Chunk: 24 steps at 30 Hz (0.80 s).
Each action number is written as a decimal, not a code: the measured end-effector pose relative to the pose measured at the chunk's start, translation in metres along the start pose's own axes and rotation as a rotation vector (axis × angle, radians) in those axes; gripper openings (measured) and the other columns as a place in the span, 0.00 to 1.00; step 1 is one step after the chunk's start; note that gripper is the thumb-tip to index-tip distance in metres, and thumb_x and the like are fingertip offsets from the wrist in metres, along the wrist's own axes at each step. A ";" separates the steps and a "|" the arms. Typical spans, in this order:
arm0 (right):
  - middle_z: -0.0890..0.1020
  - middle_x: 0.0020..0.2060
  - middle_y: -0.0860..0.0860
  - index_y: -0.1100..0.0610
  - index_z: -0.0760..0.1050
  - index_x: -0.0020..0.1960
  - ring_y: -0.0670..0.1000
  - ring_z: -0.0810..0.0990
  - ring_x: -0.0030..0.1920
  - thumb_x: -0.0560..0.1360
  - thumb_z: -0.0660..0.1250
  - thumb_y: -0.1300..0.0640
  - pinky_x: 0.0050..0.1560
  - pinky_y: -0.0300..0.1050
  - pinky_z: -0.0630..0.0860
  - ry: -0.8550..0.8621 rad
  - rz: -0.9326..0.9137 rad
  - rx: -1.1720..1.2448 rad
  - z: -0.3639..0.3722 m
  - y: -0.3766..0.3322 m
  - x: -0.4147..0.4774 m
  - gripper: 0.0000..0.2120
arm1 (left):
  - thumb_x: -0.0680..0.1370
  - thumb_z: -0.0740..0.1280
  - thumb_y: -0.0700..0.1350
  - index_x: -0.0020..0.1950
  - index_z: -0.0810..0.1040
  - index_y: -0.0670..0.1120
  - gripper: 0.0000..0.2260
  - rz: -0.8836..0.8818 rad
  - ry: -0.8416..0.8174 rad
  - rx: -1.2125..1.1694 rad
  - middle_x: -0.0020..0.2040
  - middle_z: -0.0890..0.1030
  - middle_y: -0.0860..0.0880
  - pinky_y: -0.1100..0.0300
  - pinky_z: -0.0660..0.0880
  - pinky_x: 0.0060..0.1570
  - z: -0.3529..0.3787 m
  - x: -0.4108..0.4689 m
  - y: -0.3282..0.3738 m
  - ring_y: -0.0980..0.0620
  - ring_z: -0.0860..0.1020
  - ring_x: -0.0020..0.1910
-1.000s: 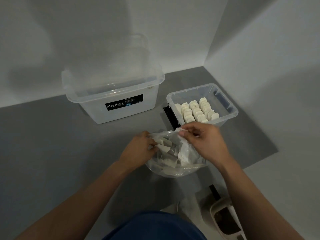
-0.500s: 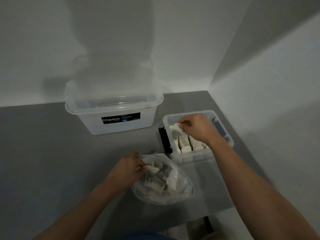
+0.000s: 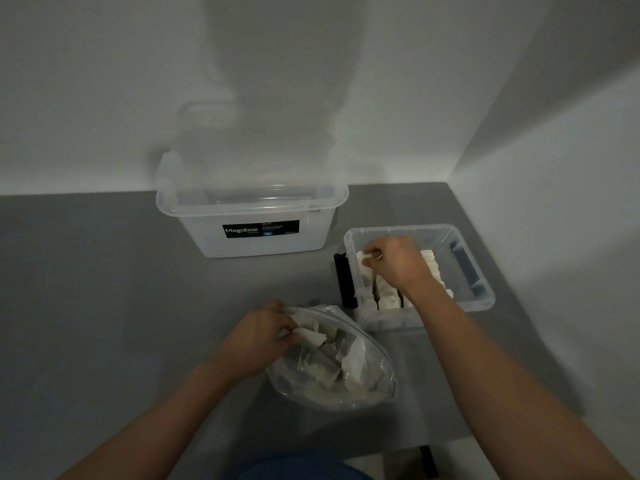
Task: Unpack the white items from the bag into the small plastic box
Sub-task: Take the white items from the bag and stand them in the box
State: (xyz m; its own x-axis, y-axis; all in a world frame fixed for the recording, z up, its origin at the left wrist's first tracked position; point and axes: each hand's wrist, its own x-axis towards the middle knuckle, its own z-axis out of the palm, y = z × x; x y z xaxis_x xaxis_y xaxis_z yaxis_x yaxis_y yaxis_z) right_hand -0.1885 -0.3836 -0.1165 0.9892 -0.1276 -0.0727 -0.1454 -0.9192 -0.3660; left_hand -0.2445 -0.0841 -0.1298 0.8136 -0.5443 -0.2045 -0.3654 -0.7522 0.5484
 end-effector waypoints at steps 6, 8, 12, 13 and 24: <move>0.85 0.47 0.45 0.53 0.84 0.56 0.41 0.81 0.41 0.77 0.72 0.54 0.44 0.23 0.70 0.373 -0.024 0.274 -0.035 -0.035 -0.070 0.08 | 0.76 0.71 0.52 0.52 0.85 0.49 0.10 0.050 0.027 0.014 0.54 0.78 0.50 0.69 0.67 0.47 -0.005 0.001 -0.003 0.51 0.81 0.47; 0.85 0.46 0.44 0.52 0.84 0.54 0.41 0.82 0.41 0.77 0.72 0.56 0.45 0.25 0.73 0.408 -0.104 0.358 -0.034 -0.057 -0.105 0.07 | 0.76 0.71 0.52 0.52 0.85 0.49 0.10 0.072 0.020 0.038 0.54 0.78 0.50 0.66 0.70 0.47 -0.006 0.001 -0.005 0.50 0.80 0.47; 0.83 0.47 0.40 0.49 0.84 0.57 0.38 0.80 0.45 0.79 0.70 0.54 0.48 0.30 0.74 0.084 -0.240 0.303 0.006 -0.083 -0.150 0.08 | 0.76 0.71 0.52 0.50 0.84 0.47 0.10 0.134 0.009 0.067 0.51 0.78 0.49 0.64 0.71 0.46 -0.007 0.003 -0.005 0.50 0.80 0.45; 0.82 0.50 0.41 0.49 0.83 0.58 0.39 0.79 0.46 0.79 0.70 0.54 0.50 0.32 0.73 0.036 -0.249 0.267 0.020 -0.084 -0.154 0.10 | 0.76 0.71 0.52 0.50 0.84 0.47 0.10 0.149 0.000 0.065 0.51 0.78 0.49 0.63 0.72 0.47 -0.007 0.004 -0.006 0.49 0.80 0.45; 0.85 0.44 0.39 0.46 0.84 0.51 0.35 0.79 0.40 0.79 0.69 0.52 0.46 0.24 0.70 0.134 0.016 0.282 0.067 -0.099 -0.165 0.06 | 0.71 0.73 0.57 0.56 0.83 0.54 0.16 0.234 -0.084 0.074 0.53 0.75 0.52 0.59 0.74 0.48 -0.013 0.005 -0.013 0.52 0.78 0.47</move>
State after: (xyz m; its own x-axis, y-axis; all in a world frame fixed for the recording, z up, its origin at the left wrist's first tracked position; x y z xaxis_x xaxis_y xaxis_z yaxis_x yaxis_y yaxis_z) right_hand -0.3390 -0.2462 -0.1306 0.9778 -0.2066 0.0351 -0.1427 -0.7794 -0.6100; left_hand -0.2292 -0.0724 -0.1271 0.6635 -0.7335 -0.1478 -0.5739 -0.6256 0.5284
